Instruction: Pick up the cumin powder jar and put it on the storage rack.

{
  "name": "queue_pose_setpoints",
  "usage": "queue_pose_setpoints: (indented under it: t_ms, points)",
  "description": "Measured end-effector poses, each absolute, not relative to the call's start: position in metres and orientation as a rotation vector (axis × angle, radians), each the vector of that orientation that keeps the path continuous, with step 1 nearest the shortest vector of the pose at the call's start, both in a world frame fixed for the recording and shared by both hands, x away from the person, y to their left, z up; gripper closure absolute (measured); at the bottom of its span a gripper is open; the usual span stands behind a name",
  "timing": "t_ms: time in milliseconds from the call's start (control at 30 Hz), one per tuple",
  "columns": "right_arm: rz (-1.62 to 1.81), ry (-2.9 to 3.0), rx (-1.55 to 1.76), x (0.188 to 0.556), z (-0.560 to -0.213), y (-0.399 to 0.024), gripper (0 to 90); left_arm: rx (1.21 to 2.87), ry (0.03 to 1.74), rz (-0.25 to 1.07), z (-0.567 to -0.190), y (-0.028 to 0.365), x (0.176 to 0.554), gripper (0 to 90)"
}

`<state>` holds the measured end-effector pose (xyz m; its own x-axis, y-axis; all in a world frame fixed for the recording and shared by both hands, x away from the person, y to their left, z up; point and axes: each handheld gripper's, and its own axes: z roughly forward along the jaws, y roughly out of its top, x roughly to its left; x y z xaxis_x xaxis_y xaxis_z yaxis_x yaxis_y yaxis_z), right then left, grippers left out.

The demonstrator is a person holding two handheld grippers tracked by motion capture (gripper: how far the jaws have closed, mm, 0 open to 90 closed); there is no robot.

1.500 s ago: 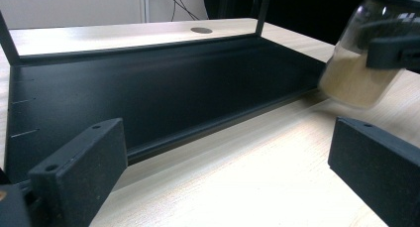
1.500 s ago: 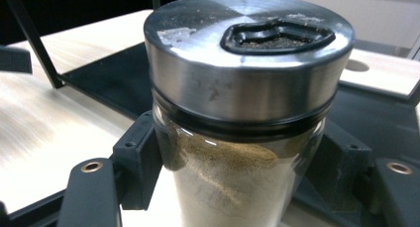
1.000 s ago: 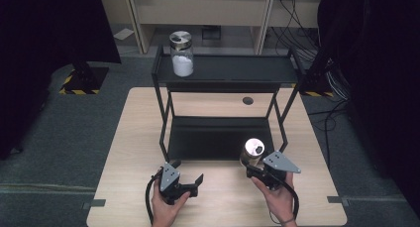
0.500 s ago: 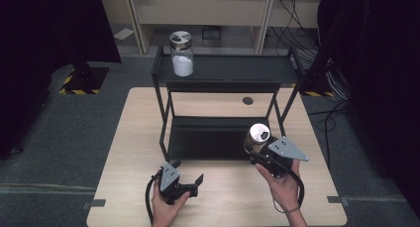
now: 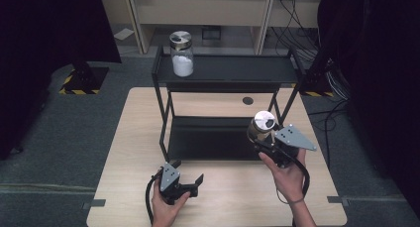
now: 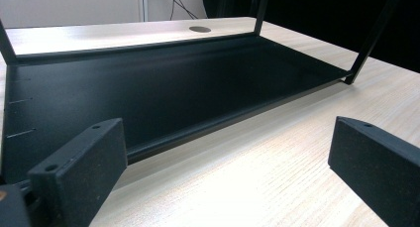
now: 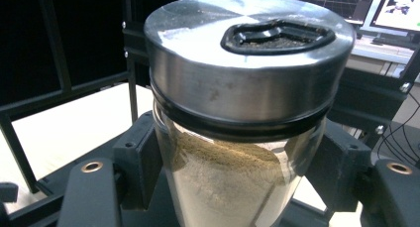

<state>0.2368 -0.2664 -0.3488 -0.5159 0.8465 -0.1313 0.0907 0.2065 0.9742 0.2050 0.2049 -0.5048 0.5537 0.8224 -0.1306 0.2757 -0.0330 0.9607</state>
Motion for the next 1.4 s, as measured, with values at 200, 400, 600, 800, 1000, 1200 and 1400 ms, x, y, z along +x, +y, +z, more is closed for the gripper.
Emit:
queue_pose_setpoints:
  t_ms: [200,400,600,800,1000,1200,1400]
  points:
    - [1.376,1.76,0.863,0.236,-0.336,-0.267,31.5,1.592,0.956,0.567,-0.505,0.205,0.205,1.0]
    - [1.385,1.744,0.851,0.237,-0.323,-0.269,31.4,1.594,0.955,0.566,-0.504,0.205,0.206,1.0]
    - [1.401,1.723,0.842,0.239,-0.312,-0.271,31.4,1.594,0.955,0.564,-0.504,0.205,0.206,0.9]
    - [1.411,1.699,0.829,0.238,-0.297,-0.273,31.5,1.597,0.955,0.563,-0.504,0.205,0.206,0.9]
    - [1.426,1.69,0.829,0.238,-0.286,-0.275,31.5,1.599,0.955,0.561,-0.504,0.205,0.207,0.9]
    - [1.438,1.679,0.827,0.237,-0.277,-0.277,31.5,1.599,0.957,0.559,-0.504,0.205,0.207,0.9]
    - [1.446,1.666,0.818,0.238,-0.265,-0.278,31.5,1.597,0.958,0.558,-0.504,0.205,0.207,0.9]
